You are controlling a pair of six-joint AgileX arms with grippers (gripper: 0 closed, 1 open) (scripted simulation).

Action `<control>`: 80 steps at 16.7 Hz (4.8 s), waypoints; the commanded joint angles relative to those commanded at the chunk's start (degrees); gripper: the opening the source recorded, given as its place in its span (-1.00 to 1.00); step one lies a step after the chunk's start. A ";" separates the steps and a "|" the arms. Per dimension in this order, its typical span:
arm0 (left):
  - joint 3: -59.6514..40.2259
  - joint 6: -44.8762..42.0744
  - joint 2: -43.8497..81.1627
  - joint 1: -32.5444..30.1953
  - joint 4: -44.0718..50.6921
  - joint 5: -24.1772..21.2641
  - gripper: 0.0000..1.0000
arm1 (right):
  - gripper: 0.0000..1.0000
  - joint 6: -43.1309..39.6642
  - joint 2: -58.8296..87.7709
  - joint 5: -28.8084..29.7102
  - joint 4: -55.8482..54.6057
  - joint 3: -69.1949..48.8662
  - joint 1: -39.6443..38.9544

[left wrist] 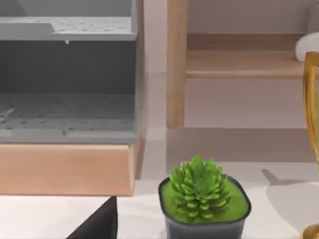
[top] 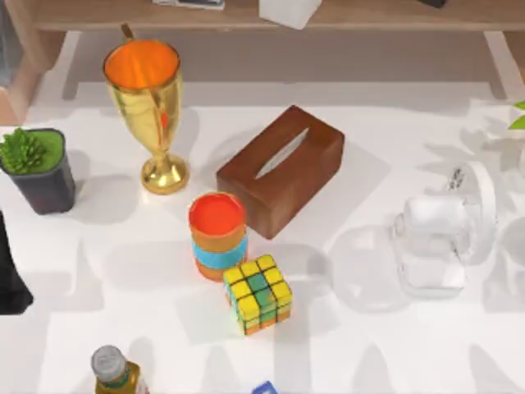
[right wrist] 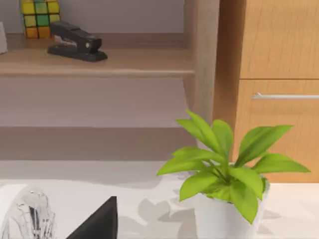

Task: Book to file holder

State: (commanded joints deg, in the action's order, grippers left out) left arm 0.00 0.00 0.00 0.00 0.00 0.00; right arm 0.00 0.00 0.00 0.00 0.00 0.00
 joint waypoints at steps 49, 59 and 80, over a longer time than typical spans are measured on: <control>-114.35 -0.35 109.20 -18.21 4.23 15.99 0.25 | 1.00 0.00 0.00 0.00 0.00 0.00 0.00; -114.35 -0.35 109.20 -18.21 4.23 15.99 -1.00 | 1.00 0.00 0.00 0.00 0.00 0.00 0.00; -119.14 -2.62 107.55 -16.11 6.61 14.75 -1.00 | 1.00 0.00 0.00 0.00 0.00 0.00 0.00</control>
State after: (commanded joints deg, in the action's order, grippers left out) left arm -119.14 -2.62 107.55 -16.11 6.61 14.75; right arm 0.00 0.00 0.00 0.00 0.00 0.00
